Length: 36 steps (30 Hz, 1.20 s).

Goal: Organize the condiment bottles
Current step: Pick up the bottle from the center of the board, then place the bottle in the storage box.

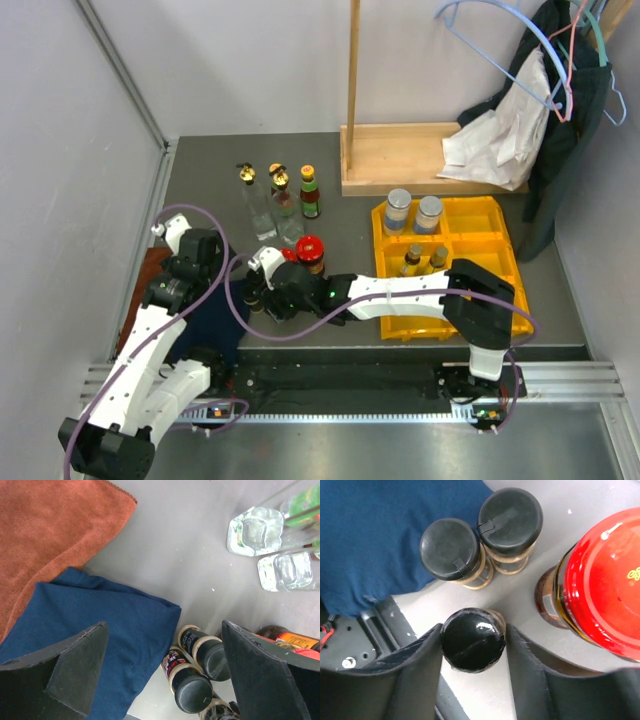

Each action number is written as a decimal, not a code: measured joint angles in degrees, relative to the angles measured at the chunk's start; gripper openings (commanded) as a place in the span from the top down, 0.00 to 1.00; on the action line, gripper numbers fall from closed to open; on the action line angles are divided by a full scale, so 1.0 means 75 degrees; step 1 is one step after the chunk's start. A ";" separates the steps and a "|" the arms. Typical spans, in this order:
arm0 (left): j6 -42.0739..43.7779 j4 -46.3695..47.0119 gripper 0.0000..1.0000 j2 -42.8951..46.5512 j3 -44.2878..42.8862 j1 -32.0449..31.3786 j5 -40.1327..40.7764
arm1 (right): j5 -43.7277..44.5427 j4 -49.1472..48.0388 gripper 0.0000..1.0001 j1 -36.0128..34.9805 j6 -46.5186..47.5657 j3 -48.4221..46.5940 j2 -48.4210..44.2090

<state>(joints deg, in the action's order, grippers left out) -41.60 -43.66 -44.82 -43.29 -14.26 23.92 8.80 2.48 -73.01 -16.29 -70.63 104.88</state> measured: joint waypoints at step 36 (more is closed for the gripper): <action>0.0717 0.0615 0.01 0.0160 0.0192 0.0015 -0.0734 | 0.3628 0.3436 1.00 0.0105 -0.1614 0.1606 -0.5164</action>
<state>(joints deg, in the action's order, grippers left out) -36.23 -39.05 -43.62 -41.85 -14.15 18.41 36.01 28.25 -72.23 -28.40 -58.59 66.15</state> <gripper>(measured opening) 0.987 0.434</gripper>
